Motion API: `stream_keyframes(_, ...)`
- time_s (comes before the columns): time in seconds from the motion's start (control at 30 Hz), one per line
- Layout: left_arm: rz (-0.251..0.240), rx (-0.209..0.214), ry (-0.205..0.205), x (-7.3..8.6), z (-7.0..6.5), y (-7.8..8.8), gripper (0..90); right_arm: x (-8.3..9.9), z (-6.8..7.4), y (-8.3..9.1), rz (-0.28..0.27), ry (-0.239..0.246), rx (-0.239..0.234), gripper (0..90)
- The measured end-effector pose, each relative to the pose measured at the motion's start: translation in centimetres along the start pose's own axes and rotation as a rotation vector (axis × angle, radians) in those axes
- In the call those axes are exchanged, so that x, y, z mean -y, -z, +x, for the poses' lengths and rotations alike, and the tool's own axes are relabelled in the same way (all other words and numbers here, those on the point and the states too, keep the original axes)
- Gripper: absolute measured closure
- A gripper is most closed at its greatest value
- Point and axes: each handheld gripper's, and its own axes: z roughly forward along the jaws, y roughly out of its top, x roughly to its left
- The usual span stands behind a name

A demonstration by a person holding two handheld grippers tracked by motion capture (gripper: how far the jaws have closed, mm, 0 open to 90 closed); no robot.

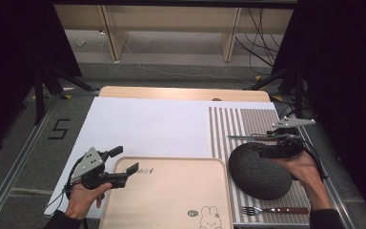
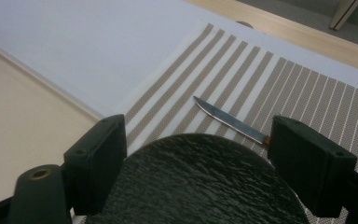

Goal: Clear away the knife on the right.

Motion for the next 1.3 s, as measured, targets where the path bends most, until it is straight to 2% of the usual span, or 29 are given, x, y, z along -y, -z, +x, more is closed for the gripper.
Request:
stream_keyframes(0.07, -0.003, 0.002, -0.001, 0.0, 0.1, 0.0, 16.1, 0.0, -0.9, -0.4, 0.018, 0.023, -0.002, 20.9)
stream_keyframes(0.1, -0.009, 0.007, -0.002, 0.0, 0.1, -0.1, 16.1, -0.1, -1.3, -0.7, 0.051, 0.007, -0.008, 21.2)
stream_keyframes(0.2, -0.009, 0.007, 0.001, 0.0, 0.1, -0.1, 16.1, -0.1, -1.6, -1.0, 0.069, 0.012, 0.004, 21.5)
stream_keyframes(0.23, -0.005, 0.003, 0.002, 0.1, 0.1, -0.1, 16.1, -0.2, -1.8, -1.2, 0.078, -0.006, -0.002, 21.7)
stream_keyframes(0.27, 0.004, -0.003, 0.001, 0.0, 0.1, 0.0, 16.1, -0.3, -2.2, -1.5, 0.088, 0.016, 0.005, 21.9)
stream_keyframes(0.3, 0.002, -0.001, 0.0, 0.0, 0.1, 0.0, 16.1, -0.5, -2.3, -1.6, 0.11, -0.009, 0.003, 22.0)
stream_keyframes(0.33, -0.007, 0.006, 0.0, 0.0, 0.1, -0.1, 16.1, -0.6, -2.8, -2.1, 0.103, -0.014, 0.011, 22.3)
stream_keyframes(0.37, -0.007, 0.006, 0.0, 0.0, 0.1, -0.1, 16.1, -0.6, -3.1, -2.2, 0.111, 0.003, 0.007, 22.4)
stream_keyframes(0.4, 0.003, -0.002, 0.0, 0.0, 0.1, 0.0, 16.1, -0.6, -3.1, -2.2, 0.111, 0.003, 0.007, 22.4)
stream_keyframes(0.47, 0.005, -0.001, 0.007, 0.1, 0.1, -0.1, 16.1, -0.8, -3.5, -2.5, 0.131, -0.016, 0.024, 22.4)
stream_keyframes(0.5, 0.008, -0.001, 0.005, 0.1, 0.1, -0.1, 16.1, -0.9, -3.4, -2.6, 0.191, -0.075, 0.035, 22.6)
stream_keyframes(0.6, 0.009, 0.0, 0.0, 0.1, 0.1, -0.2, 16.1, -1.0, -3.9, -3.3, 0.213, -0.057, 0.049, 23.5)
stream_keyframes(0.7, 0.009, 0.001, -0.001, 0.1, 0.1, -0.2, 16.1, -1.2, -4.4, -3.7, 0.234, -0.067, 0.049, 24.0)
stream_keyframes(0.8, 0.01, 0.003, -0.005, 0.1, 0.0, -0.2, 16.0, -1.5, -5.2, -4.6, 0.271, -0.034, 0.059, 24.8)
stream_keyframes(0.83, 0.012, 0.003, -0.004, 0.1, 0.0, -0.2, 16.0, -1.6, -5.6, -5.0, 0.293, -0.052, 0.067, 25.4)
stream_keyframes(1.0, 0.01, 0.004, -0.002, 0.1, 0.1, -0.2, 16.0, -1.9, -6.4, -5.9, 0.319, -0.049, 0.078, 25.7)
stream_keyframes(1.1, 0.012, 0.006, -0.002, 0.1, 0.1, -0.2, 16.0, -2.1, -6.8, -6.3, 0.359, -0.078, 0.086, 26.6)
stream_keyframes(1.13, 0.012, 0.007, -0.006, 0.1, 0.1, -0.2, 16.0, -2.1, -7.1, -6.5, 0.35, -0.064, 0.08, 26.8)
stream_keyframes(1.17, 0.013, 0.007, -0.007, 0.1, 0.1, -0.2, 16.0, -2.1, -7.6, -6.8, 0.364, -0.061, 0.076, 26.6)
stream_keyframes(1.27, 0.014, 0.008, -0.007, 0.1, 0.1, -0.2, 16.0, -1.8, -8.0, -7.2, 0.384, -0.069, 0.083, 26.5)
stream_keyframes(1.3, 0.014, 0.009, -0.008, 0.1, 0.1, -0.2, 16.0, -1.7, -8.5, -7.6, 0.391, -0.051, 0.083, 26.7)
